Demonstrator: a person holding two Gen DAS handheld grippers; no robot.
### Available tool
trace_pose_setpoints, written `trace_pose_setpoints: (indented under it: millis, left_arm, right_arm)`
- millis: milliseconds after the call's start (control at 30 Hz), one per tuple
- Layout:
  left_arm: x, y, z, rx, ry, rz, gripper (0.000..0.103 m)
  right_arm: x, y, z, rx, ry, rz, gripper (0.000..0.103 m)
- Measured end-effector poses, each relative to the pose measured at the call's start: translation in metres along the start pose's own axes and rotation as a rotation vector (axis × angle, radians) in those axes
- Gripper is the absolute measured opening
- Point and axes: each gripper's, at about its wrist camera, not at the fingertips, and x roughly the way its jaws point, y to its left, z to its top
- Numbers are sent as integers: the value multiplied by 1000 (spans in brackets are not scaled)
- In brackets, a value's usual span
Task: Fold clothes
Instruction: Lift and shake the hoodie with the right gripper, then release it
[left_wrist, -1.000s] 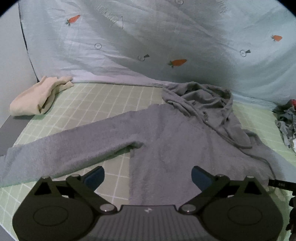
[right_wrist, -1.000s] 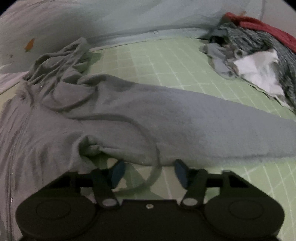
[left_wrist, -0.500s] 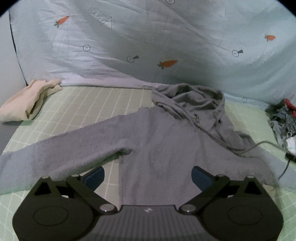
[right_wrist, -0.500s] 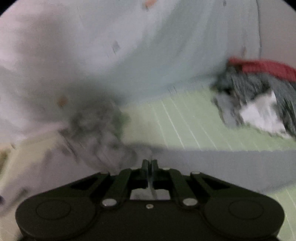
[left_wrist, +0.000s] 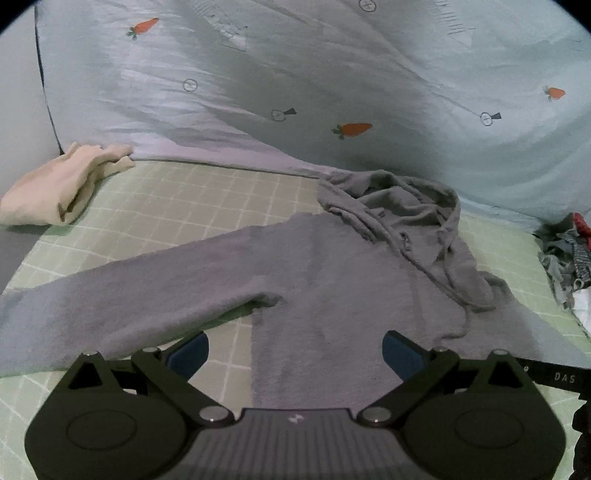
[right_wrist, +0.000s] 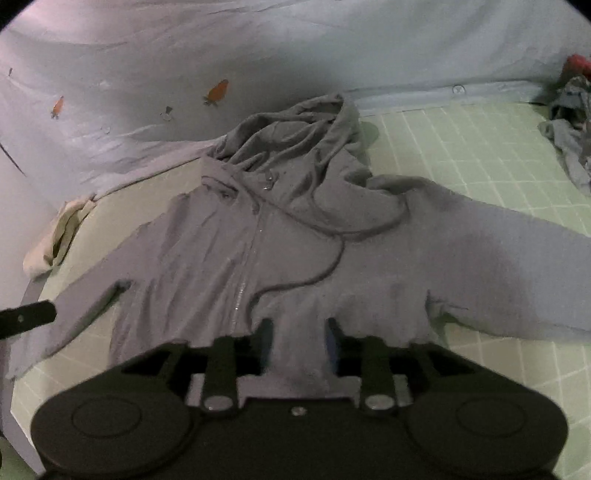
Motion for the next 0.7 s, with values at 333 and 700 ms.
trace_pose_setpoints:
  millis: [333, 700]
  left_arm:
    - [15, 3, 0, -56, 62, 84, 100]
    - [15, 4, -3, -62, 70, 143, 100]
  right_arm:
    - [56, -66, 68, 157, -63, -105, 48]
    - [53, -63, 63, 165, -93, -139, 7]
